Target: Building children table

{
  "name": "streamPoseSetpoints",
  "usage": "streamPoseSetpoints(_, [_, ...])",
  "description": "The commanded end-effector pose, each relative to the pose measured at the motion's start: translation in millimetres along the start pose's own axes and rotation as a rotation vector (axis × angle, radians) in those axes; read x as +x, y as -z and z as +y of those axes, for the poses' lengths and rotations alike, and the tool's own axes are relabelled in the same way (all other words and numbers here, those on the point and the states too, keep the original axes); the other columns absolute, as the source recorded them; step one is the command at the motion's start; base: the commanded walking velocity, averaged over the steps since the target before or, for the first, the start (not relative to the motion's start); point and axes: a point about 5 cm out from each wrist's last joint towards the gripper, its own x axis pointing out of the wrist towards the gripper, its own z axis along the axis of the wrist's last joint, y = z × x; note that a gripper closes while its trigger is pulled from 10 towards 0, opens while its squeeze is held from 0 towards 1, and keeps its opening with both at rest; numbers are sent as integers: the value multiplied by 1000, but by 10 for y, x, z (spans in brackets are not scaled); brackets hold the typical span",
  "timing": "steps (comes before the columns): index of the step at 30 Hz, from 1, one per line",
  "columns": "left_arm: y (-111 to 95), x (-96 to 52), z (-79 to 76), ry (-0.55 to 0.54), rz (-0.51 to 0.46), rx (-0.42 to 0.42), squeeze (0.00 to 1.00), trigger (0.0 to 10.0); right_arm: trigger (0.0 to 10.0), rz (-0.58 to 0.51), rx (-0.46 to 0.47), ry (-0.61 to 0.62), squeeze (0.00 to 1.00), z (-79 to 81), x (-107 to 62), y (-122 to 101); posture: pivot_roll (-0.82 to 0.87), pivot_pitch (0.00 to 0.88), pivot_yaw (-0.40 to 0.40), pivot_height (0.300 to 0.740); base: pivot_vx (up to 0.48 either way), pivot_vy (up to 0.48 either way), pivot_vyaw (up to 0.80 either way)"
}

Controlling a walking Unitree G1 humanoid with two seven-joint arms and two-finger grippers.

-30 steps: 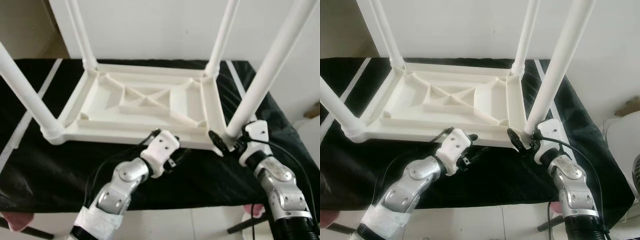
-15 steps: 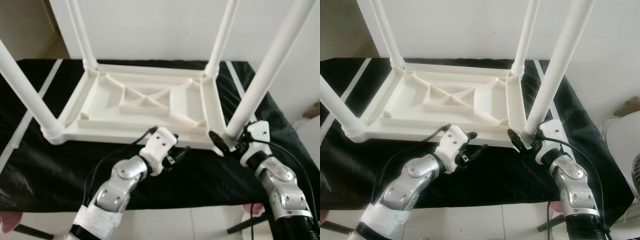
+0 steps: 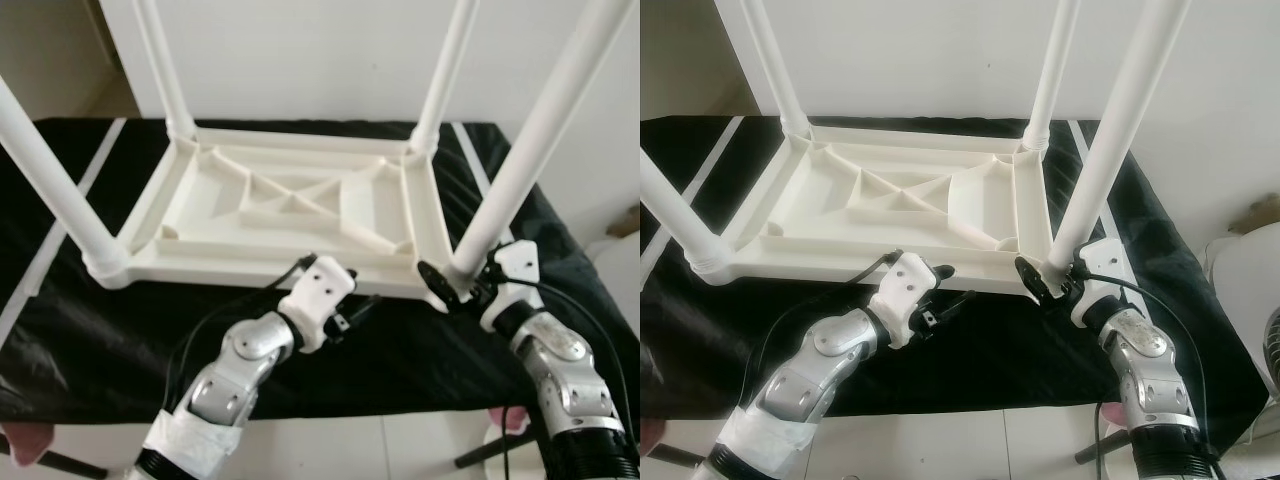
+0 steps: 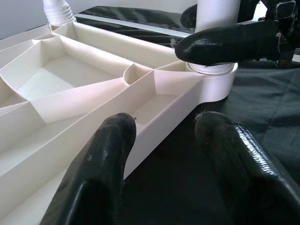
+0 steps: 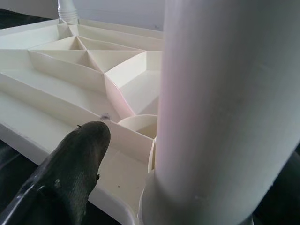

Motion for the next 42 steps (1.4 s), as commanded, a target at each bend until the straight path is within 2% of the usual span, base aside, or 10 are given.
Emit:
streamPoseSetpoints(1, [1,12,-40,48,3,16,0,0,10000,-4,3,4,0,-34,-15,4,-132,95,3,740,0,0,0])
streamPoseSetpoints(9, [-8,17,6,2,-6,17,0,1373,10000,-6,4,6,0,-41,-17,3,-130,96,1,740,0,0,0])
streamPoseSetpoints(10, [-2,24,55,-39,-3,6,0,10000,10000,-6,5,7,0,-45,-18,3,-129,95,1,740,0,0,0])
streamPoseSetpoints(23, [-8,26,179,-126,-7,-3,0,10000,10000,-9,23,4,0,-51,-24,8,-123,97,-5,740,0,0,0])
streamPoseSetpoints(24, [-12,27,166,-121,-10,-2,0,10000,4745,-8,28,3,0,-55,-28,11,-123,97,-7,740,0,0,0])
streamPoseSetpoints(25, [-12,27,166,-121,-10,-2,0,10000,4745,-8,28,3,0,-55,-28,11,-123,97,-7,740,0,0,0])
streamPoseSetpoints(27, [-24,38,141,-106,-19,1,0,10000,0,-7,35,7,0,-74,-36,14,-124,99,-11,740,0,0,0])
streamPoseSetpoints(39, [-45,44,116,-92,-26,0,0,10000,0,13,33,18,0,-84,-76,40,-127,110,-12,740,0,0,0])
streamPoseSetpoints(40, [-41,41,113,-92,-25,0,0,10000,10000,19,44,24,0,-79,-77,44,-128,117,-12,740,0,0,0])
streamPoseSetpoints(42, [-37,39,111,-92,-24,-1,0,10000,10000,17,52,29,0,-73,-77,37,-129,120,-11,740,0,0,0])
